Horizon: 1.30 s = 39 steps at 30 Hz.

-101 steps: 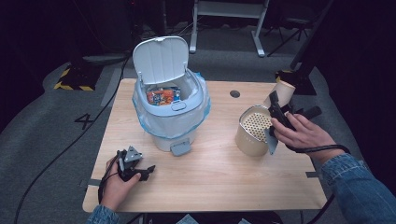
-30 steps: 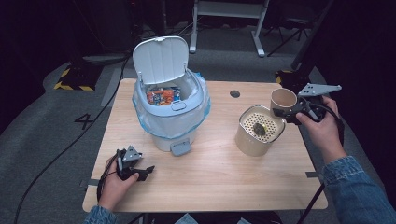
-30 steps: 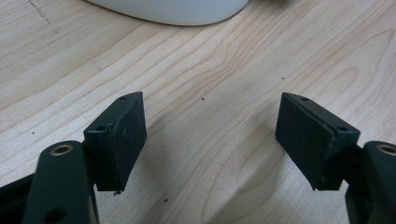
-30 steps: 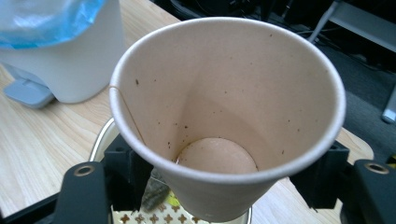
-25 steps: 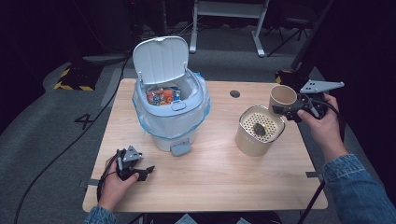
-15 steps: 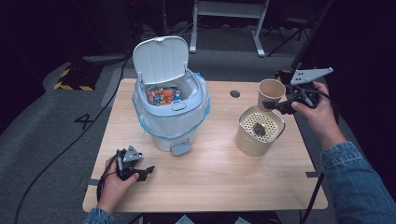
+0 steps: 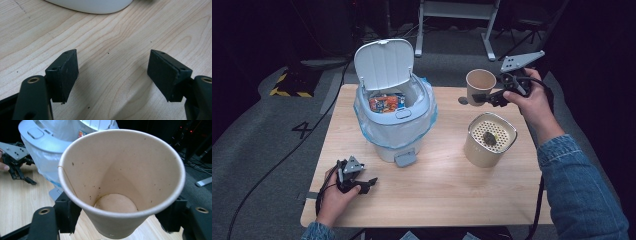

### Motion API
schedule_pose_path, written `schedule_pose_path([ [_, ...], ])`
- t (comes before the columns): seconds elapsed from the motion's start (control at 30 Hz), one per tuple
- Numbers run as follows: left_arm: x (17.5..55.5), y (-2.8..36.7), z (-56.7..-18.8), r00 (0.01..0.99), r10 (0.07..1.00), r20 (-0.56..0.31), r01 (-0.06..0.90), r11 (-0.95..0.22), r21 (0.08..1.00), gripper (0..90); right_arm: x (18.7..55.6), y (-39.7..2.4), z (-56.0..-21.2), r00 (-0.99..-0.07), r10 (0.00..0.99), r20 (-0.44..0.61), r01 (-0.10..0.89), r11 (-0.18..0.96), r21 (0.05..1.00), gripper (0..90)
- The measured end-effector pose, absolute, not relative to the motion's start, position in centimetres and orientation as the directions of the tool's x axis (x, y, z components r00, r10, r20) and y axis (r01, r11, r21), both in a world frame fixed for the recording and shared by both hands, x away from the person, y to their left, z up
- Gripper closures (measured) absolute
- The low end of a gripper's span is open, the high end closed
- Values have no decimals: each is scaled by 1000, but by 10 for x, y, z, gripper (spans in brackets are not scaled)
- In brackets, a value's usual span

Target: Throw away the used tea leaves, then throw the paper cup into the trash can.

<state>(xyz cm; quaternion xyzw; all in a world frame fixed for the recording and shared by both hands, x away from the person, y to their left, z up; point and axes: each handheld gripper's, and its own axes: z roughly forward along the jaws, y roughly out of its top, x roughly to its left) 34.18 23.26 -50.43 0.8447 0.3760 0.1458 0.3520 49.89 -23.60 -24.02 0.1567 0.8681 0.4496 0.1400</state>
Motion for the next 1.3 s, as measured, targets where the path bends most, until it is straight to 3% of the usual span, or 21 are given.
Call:
schedule_pose_path([
  [0.73, 342, 233, -504, 674, 738, -23, 533, -465, 706, 253, 516, -138, -229, -937, 344, -63, 84, 397, 914, 301],
  [0.9, 342, 233, -504, 674, 738, -24, 534, -465, 706, 252, 518, -119, -235, -938, 347, -26, 94, 325, 941, 299],
  [1.3, 344, 233, -504, 679, 734, -19, 530, -472, 705, 252, 518, -79, -256, -951, 309, 8, 109, 312, 944, 299],
])
